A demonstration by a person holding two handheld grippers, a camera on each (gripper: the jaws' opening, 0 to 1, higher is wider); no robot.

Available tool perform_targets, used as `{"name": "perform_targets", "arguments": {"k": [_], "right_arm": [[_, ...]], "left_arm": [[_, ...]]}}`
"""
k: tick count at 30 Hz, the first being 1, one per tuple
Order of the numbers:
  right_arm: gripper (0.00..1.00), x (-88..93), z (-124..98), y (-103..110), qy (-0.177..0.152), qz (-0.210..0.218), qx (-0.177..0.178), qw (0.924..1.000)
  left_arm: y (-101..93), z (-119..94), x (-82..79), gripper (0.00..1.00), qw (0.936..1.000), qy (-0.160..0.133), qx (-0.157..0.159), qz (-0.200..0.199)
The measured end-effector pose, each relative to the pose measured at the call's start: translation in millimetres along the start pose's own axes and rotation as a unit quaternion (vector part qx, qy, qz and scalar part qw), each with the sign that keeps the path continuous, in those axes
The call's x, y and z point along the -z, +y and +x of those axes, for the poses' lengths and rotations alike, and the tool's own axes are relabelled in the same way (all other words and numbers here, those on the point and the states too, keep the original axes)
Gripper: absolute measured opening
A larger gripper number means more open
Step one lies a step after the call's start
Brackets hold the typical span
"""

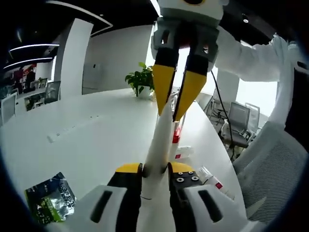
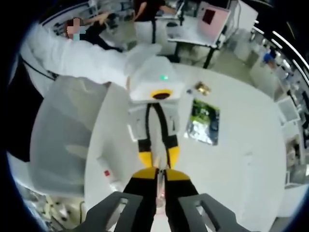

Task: Arrange the skincare products in the storage area until every visible bottle or jar stands upright without overlapping.

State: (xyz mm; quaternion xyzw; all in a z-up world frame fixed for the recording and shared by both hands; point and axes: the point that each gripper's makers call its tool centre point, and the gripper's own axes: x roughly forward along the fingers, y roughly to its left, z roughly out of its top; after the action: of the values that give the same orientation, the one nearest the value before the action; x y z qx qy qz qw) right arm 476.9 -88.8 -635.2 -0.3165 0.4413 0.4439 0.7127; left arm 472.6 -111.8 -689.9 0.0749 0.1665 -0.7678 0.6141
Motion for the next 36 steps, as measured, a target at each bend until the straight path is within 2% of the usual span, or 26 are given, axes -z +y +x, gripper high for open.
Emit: {"name": "perform_targets", "arguments": {"k": [17,29,30,32,36], "right_arm": [[0.00,-0.9,-1,4,-0.008,0.000,-0.005,1.0000],[0.09,-3.0,-5,0,-0.016,-0.012,0.013,0.9997],[0.08,-2.9,-5,0,-0.015,-0.013,0.013,0.9997],[0.00,-0.6,-4,0,-0.008,-0.013,0.013,0.9998],[0.00,-1.1,-4,-2,-0.003,-0.003,0.017,0.9998]], "left_arm": [[-6.7,-1,-1.2,0.18,0.9999,-0.005,0.003,-0.009],[-8.2,-11,-1.7,0.21,0.9999,-0.003,-0.007,-0.007],[-8.4,-12,-2.3,0.21,0.9999,-0.004,-0.007,-0.006],[-8.4,-12,-3.6,0.20,0.9999,-0.005,-0.009,-0.003],[-4.7,-11,-4.1,0.19,0.9999,-0.003,-0.011,0.003]]}}
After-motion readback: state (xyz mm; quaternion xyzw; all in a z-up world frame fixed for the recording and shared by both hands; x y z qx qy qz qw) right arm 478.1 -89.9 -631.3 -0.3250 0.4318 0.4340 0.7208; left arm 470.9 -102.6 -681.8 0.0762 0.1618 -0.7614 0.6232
